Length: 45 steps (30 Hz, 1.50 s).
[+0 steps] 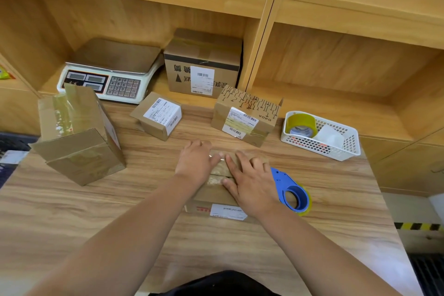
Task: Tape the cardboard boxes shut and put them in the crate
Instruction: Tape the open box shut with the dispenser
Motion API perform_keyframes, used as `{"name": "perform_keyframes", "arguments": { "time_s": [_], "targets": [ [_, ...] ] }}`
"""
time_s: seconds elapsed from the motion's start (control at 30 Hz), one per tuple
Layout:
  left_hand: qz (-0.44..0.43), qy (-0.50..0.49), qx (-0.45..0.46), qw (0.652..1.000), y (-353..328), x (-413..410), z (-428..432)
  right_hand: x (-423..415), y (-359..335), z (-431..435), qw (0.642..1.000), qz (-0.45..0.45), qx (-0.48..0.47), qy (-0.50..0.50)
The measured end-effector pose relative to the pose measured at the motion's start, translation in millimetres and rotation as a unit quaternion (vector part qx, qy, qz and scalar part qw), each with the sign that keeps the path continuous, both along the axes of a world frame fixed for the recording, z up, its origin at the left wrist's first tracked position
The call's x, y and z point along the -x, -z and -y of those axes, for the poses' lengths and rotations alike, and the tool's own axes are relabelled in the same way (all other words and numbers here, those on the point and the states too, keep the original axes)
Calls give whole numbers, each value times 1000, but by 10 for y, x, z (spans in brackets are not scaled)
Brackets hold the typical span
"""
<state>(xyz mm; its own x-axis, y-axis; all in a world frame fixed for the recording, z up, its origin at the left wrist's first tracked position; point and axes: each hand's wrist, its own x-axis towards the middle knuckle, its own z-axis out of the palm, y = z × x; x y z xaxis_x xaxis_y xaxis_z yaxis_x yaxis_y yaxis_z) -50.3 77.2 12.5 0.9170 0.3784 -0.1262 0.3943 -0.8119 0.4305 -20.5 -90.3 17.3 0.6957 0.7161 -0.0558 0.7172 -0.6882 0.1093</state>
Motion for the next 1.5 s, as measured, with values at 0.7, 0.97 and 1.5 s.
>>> {"name": "perform_keyframes", "arguments": {
  "time_s": [0.7,0.97,1.5],
  "targets": [
    [86,-82,76,990,-19,59,-23,52,87,581,988,33,-118,97],
    [177,52,-160,970,74,259,128,283,94,466,991,1,-135,18],
    [47,308,-263,913,263,632,109,283,146,745,964,-72,-245,71]
  ]
}}
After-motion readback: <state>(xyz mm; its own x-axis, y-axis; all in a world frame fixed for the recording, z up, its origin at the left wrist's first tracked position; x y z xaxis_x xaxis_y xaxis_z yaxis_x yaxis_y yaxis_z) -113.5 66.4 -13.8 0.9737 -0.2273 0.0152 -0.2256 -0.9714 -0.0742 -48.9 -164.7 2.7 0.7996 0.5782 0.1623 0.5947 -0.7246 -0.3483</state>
